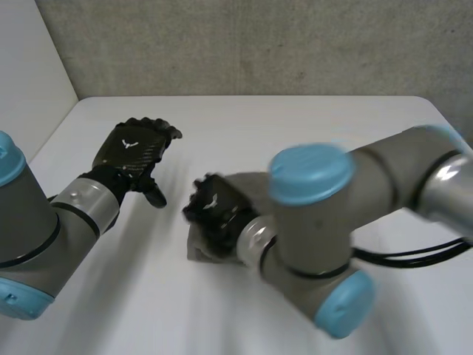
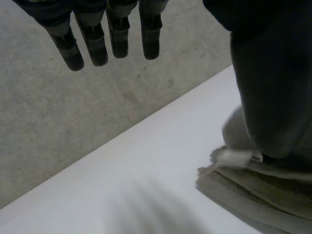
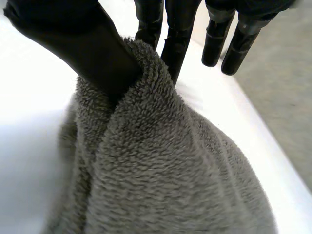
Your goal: Fold the towel.
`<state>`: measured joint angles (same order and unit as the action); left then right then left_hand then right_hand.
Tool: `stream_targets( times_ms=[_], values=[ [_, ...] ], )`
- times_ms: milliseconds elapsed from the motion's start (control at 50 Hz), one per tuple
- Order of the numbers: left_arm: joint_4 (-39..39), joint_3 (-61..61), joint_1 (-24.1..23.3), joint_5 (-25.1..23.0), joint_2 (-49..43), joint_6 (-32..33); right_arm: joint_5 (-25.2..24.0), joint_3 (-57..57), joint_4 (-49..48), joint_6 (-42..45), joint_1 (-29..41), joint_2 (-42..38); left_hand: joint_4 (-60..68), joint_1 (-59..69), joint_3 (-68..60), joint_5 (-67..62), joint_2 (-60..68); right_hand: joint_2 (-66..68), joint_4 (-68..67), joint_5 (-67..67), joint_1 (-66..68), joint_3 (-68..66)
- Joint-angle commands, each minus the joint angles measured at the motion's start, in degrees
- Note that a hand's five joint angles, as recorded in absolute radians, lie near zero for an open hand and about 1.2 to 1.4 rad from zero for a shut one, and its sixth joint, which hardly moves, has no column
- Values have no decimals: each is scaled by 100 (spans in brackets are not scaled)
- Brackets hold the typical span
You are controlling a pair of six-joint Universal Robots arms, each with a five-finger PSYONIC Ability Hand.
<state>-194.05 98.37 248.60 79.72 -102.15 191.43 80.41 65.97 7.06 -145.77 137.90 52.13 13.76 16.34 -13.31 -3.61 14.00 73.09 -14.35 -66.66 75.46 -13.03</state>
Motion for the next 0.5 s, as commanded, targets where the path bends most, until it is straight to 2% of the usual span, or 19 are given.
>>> stream_targets(
  times_ms=[20, 40, 60, 80, 200, 240, 260, 300, 360, 400, 500],
  values=[
    [-10, -72, 74, 35, 11, -10, 343, -225, -362, -372, 351, -537, -376, -528, 331, 256, -294, -69, 435, 426, -307, 303],
    [-10, -116, 74, 35, 11, -18, 344, -225, -363, -373, 351, -537, -376, -528, 331, 256, -294, -77, 435, 434, -314, 303],
    [-10, -116, 74, 35, 11, -18, 466, -164, -459, -530, 360, -476, -376, -528, 331, 256, -294, -4057, 435, 4414, -4294, 303],
    [-10, -160, 74, 35, 11, -18, 563, -50, -512, -671, 360, -319, -376, -528, 331, 256, -294, -6309, 435, 6666, -6546, 303],
    [8, -397, -13, 52, -7, -150, 608, 540, -539, -1032, 246, 439, -376, -528, 331, 256, -294, -6309, 435, 6666, -6546, 303],
    [8, -476, -31, 70, -16, -229, 643, 951, -521, -1251, 27, 1033, -376, -528, 331, 256, -294, -6309, 435, 6666, -6546, 303],
    [8, -477, -31, 70, -16, -229, 643, 953, -521, -1252, 26, 1036, -376, -528, 331, 256, -294, -6309, 435, 6666, -6546, 303],
    [34, -643, -101, 96, -42, -404, 634, 1338, -460, -1593, -385, 1570, -376, -528, 331, 256, -294, -6309, 435, 6666, -6546, 303],
    [148, -827, -259, 88, -86, -589, 617, 1524, -416, -1771, -598, 1766, -376, -511, 331, 239, -278, -6309, 435, 6666, -6546, 303],
    [218, -907, -338, 79, -164, -668, 582, 1804, -302, -2068, -983, 1976, -376, -495, 331, 222, -261, -6309, 435, 6666, -6546, 303],
    [394, -960, -610, 70, -515, -818, 564, 1989, -240, -2455, -1475, 1995, -376, -427, 331, 155, -194, -6309, 435, 6666, -6546, 303]
  ],
)
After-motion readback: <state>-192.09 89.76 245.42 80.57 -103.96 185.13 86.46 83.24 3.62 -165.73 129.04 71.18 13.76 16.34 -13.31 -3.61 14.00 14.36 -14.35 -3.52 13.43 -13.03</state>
